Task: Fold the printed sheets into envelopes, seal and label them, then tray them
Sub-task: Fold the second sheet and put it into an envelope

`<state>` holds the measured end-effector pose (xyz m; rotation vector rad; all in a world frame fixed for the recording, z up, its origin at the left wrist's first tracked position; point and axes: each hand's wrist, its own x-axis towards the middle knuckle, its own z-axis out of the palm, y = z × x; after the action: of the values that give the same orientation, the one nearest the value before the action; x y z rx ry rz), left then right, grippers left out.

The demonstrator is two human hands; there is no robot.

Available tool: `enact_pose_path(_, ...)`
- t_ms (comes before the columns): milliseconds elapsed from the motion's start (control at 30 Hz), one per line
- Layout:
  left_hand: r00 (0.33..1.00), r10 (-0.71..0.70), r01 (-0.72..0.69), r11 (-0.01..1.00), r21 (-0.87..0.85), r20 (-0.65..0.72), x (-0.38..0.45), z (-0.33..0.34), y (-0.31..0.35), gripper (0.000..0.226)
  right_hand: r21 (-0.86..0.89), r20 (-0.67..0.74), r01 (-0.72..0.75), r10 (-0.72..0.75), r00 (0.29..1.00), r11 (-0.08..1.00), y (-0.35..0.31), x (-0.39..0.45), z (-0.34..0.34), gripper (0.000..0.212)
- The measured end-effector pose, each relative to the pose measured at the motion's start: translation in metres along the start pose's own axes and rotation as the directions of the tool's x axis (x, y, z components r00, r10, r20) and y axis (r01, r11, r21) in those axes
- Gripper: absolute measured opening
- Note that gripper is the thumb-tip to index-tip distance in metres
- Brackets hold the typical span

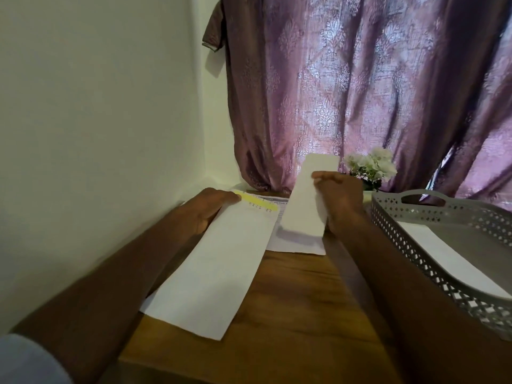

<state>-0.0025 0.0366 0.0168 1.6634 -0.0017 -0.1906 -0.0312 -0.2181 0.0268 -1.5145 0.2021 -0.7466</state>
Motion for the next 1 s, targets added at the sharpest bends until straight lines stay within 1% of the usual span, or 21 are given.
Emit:
enact_pose_path(33, 1.0, 0.004, -0.004, 1.0, 0.001, 0.01, 0.001, 0.001, -0.001, 0.031, 0.066, 0.004, -0.013, 0.012, 1.0, 0.998, -0.002, 0.002, -0.002, 0.022)
enact_pose_path(100, 0.999, 0.031, -0.031, 1.0, 0.004, 0.033, 0.002, 0.005, -0.002, 0.029, 0.198, 0.115, -0.078, 0.056, 0.992, 0.977, -0.006, -0.001, -0.004, 0.031)
enact_pose_path(167, 0.996, 0.054, -0.053, 0.999, -0.012, 0.072, -0.001, 0.009, -0.003, 0.025, 0.214, 0.225, -0.103, 0.053, 0.973, 0.971, -0.006, -0.006, -0.003, 0.031)
enact_pose_path(200, 0.993, 0.054, -0.051, 0.998, -0.026, 0.103, -0.003, 0.012, -0.003, 0.023, 0.199, 0.243, -0.083, 0.033, 0.97, 0.976, -0.005, -0.009, -0.001, 0.027)
enact_pose_path(267, 0.984, 0.059, -0.052, 0.998, -0.044, 0.17, -0.007, 0.017, -0.003, 0.028, 0.19, 0.22, -0.015, -0.027, 0.975, 0.982, -0.001, -0.011, 0.003, 0.02)
enact_pose_path(367, 0.957, 0.104, -0.1, 0.995, -0.031, 0.27, -0.012, 0.023, -0.003, 0.037, 0.153, 0.181, 0.049, -0.077, 0.981, 0.987, 0.007, -0.006, 0.006, 0.022)
enact_pose_path(467, 0.933, 0.115, -0.132, 0.991, 0.027, 0.34, -0.018, 0.029, -0.003, 0.037, 0.128, 0.218, 0.031, -0.058, 0.974, 0.991, 0.01, -0.001, 0.002, 0.04)
enact_pose_path(567, 0.909, 0.116, -0.132, 0.991, 0.013, 0.401, -0.019, 0.034, -0.004, 0.048, 0.14, 0.238, 0.011, -0.045, 0.97, 0.99, 0.009, -0.002, -0.004, 0.059)
enact_pose_path(633, 0.901, 0.138, -0.157, 0.987, 0.014, 0.411, -0.018, 0.038, -0.005, 0.052, 0.195, 0.226, -0.003, -0.042, 0.973, 0.981, 0.008, -0.003, -0.007, 0.063)
enact_pose_path(700, 0.9, 0.162, -0.18, 0.984, 0.007, 0.405, -0.018, 0.041, -0.006, 0.051, 0.226, 0.229, -0.015, -0.038, 0.973, 0.974, 0.006, -0.004, -0.01, 0.065)
enact_pose_path(833, 0.888, 0.186, -0.207, 0.978, 0.004, 0.42, -0.022, 0.046, -0.006, 0.038, 0.184, 0.233, -0.014, -0.03, 0.972, 0.983, 0.002, -0.004, -0.014, 0.072)
enact_pose_path(1000, 0.883, 0.191, -0.221, 0.975, 0.021, 0.429, -0.025, 0.049, -0.004, 0.034, 0.165, 0.242, -0.03, -0.011, 0.97, 0.986, 0.004, -0.004, -0.014, 0.069)
